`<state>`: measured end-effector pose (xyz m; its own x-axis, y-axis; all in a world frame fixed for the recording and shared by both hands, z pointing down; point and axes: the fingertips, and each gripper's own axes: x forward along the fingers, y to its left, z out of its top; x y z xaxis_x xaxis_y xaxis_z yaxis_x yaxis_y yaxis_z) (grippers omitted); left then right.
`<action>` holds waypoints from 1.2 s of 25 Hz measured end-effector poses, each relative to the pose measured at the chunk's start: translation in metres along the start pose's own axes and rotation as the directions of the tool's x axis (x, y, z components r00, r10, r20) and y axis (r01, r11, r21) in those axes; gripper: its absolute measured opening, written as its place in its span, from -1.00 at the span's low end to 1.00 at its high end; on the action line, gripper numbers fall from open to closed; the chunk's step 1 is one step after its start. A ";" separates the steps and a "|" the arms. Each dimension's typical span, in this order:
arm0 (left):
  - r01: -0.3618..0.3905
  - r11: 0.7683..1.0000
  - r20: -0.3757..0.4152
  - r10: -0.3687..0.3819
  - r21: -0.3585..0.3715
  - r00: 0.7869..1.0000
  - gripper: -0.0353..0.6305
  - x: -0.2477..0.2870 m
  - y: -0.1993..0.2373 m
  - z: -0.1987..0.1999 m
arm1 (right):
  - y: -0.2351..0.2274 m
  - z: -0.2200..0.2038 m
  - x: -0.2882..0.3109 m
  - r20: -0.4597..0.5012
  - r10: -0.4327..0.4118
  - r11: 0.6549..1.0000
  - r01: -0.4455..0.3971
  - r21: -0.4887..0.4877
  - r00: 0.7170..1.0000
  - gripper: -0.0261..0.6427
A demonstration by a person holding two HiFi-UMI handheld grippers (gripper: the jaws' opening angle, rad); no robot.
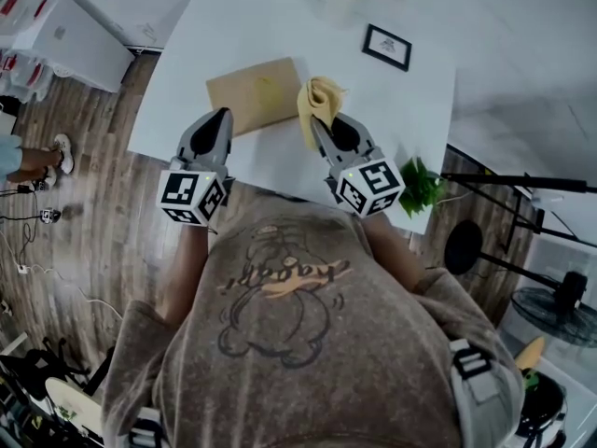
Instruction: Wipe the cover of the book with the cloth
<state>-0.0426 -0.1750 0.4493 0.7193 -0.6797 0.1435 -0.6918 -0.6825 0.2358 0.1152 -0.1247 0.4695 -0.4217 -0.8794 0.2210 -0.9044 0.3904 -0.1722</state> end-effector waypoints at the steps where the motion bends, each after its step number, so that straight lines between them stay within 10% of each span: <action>1: -0.007 1.000 -0.001 0.007 -0.007 1.000 -0.88 -0.001 0.002 0.000 | 0.001 0.000 0.001 -0.003 0.000 1.000 0.000 0.004 1.000 -0.74; 30: -0.034 0.998 -0.055 0.031 -0.044 0.998 -0.88 0.001 0.010 -0.015 | 0.003 -0.006 0.016 -0.102 0.119 0.990 -0.126 -0.060 0.988 -0.74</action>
<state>-0.0479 -0.1784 0.4659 0.6996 -0.6850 0.2032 -0.7123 -0.6465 0.2733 0.1052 -0.1357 0.4778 -0.5310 -0.7941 0.2959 -0.8464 0.5137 -0.1402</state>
